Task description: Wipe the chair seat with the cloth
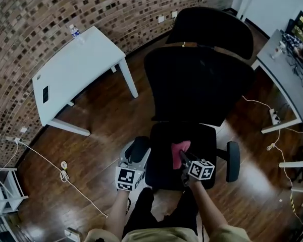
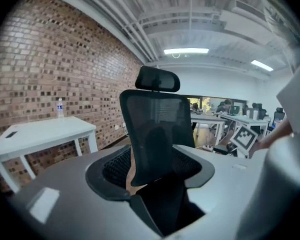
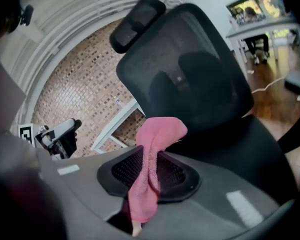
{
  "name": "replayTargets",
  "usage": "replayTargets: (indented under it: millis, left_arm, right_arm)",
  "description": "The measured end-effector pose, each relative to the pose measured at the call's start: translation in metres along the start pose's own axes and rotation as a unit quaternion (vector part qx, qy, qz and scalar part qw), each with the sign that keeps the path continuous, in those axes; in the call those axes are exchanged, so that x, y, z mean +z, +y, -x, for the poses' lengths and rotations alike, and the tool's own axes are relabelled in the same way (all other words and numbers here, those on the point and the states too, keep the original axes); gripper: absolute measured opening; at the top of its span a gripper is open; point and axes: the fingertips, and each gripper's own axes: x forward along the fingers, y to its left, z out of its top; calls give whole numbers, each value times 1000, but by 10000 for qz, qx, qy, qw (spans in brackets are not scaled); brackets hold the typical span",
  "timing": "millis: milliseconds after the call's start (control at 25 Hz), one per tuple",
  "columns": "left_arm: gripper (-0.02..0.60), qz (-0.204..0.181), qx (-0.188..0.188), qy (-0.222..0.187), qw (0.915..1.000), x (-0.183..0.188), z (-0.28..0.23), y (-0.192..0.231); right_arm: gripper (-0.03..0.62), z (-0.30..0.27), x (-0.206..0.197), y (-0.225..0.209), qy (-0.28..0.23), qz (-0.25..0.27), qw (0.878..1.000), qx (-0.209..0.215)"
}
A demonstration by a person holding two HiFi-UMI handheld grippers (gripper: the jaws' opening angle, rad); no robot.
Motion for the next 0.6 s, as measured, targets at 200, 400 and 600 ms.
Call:
replayTargets:
  millis: [200,400,600]
  left_arm:
    - [229,39,13,406,9992,-35,-40,16]
    - [224,229,-260,364,9987,-42,-68,28]
    - [209,119,-62,537,9985,-60,-60,54]
  right_arm:
    - [86,-117,-22,-39,496,-34,9984,285]
    - [86,-231,-49,-53,629,-293,9975,102]
    - [83,-283,-94,-47,937,-250,9949,279]
